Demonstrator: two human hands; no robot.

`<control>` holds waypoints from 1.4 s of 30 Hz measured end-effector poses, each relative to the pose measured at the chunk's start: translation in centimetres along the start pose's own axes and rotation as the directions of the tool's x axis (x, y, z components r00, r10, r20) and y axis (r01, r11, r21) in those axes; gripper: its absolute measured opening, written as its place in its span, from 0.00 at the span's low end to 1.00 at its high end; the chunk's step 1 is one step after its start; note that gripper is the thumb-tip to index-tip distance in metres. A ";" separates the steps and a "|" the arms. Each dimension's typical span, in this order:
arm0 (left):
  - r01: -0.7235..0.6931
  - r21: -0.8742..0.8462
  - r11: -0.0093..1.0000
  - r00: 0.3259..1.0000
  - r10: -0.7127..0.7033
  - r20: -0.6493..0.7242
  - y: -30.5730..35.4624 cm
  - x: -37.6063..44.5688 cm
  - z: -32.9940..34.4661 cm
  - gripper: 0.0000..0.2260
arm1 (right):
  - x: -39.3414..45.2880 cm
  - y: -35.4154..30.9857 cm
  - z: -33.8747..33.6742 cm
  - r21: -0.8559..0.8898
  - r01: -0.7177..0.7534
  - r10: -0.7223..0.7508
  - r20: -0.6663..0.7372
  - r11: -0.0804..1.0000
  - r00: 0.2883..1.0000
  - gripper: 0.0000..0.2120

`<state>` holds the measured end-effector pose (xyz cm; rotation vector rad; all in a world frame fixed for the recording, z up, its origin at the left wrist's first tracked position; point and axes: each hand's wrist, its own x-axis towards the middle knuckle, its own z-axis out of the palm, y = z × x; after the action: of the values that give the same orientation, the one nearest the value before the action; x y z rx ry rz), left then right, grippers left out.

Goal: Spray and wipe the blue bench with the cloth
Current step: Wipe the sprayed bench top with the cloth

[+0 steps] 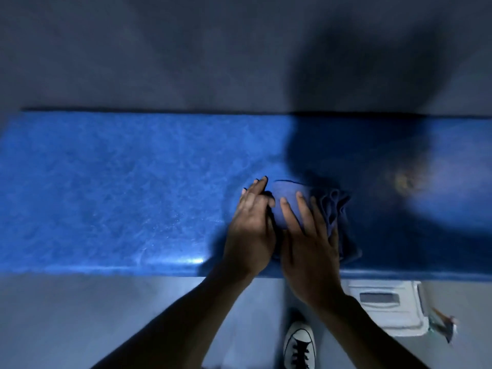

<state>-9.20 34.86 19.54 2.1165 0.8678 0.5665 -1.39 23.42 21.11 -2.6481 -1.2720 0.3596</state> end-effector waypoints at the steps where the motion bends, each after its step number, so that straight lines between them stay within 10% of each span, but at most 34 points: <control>1: -0.024 0.004 1.000 1.000 0.024 -0.011 -0.5 0.1 -1.3 0.15 | -0.8 -0.5 0.1 0.005 -0.005 0.005 -0.007 1.000 1.000 0.29; 11: -0.019 0.657 0.754 1.000 0.009 0.019 -7.6 0.0 -8.7 0.22 | -2.4 -3.1 1.4 -0.095 0.025 -0.023 0.014 0.995 1.000 0.29; 29: -0.011 0.630 0.776 1.000 0.007 0.010 -7.6 0.0 -8.5 0.23 | 20.1 -3.6 -2.1 -0.064 0.054 -0.045 0.148 0.996 0.988 0.27; 42: -0.028 0.595 0.804 0.997 0.064 -0.039 -7.9 -0.1 -8.1 0.22 | 9.8 -6.7 0.5 -0.097 0.073 -0.074 -0.006 0.993 0.997 0.30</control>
<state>-17.50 42.49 18.24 2.7050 1.1407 0.4093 -0.61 35.26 21.09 -2.6690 -1.4136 0.2803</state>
